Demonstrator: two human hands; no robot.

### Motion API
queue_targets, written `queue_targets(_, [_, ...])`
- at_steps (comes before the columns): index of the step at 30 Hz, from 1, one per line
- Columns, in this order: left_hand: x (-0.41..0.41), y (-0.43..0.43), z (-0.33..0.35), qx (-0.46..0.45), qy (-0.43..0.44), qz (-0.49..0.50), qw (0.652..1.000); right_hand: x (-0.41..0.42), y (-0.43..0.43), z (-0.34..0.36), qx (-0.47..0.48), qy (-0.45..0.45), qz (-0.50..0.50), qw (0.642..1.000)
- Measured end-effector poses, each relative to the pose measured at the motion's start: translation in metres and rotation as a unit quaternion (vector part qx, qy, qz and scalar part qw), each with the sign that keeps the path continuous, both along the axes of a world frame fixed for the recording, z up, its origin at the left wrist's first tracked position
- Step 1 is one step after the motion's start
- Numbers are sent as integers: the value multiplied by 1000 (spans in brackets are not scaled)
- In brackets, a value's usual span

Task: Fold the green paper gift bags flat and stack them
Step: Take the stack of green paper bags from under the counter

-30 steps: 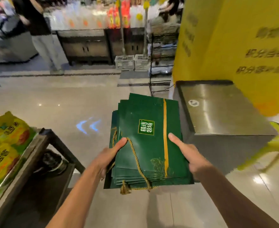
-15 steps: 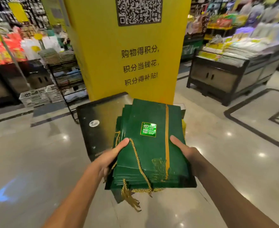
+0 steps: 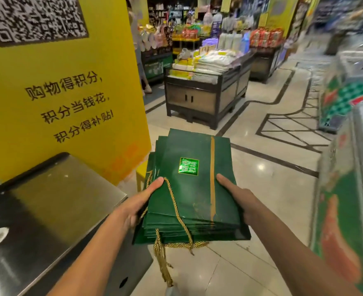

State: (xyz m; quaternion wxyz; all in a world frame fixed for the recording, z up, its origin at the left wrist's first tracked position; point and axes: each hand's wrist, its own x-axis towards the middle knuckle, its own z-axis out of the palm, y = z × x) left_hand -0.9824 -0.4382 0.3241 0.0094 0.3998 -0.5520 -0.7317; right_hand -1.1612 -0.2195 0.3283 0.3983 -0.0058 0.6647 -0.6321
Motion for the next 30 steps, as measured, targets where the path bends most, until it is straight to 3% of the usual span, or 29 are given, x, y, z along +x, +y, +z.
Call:
queue_targets(7, [-109, -76, 1, 9, 6, -11, 1000, -94, -64, 7, -2, 15, -34, 999])
queue_targets(16, [-217, -171, 11, 11, 16, 30, 999, -222, -175, 10, -2, 19, -3, 1000])
queue_targets(23, [-277, -219, 8, -2, 7, 151, 988, -329, -280, 1, -10, 28, 114, 993])
queue_targets(30, [-286, -239, 14, 10, 21, 319, 948, -374, -386, 7, -1, 35, 274, 961])
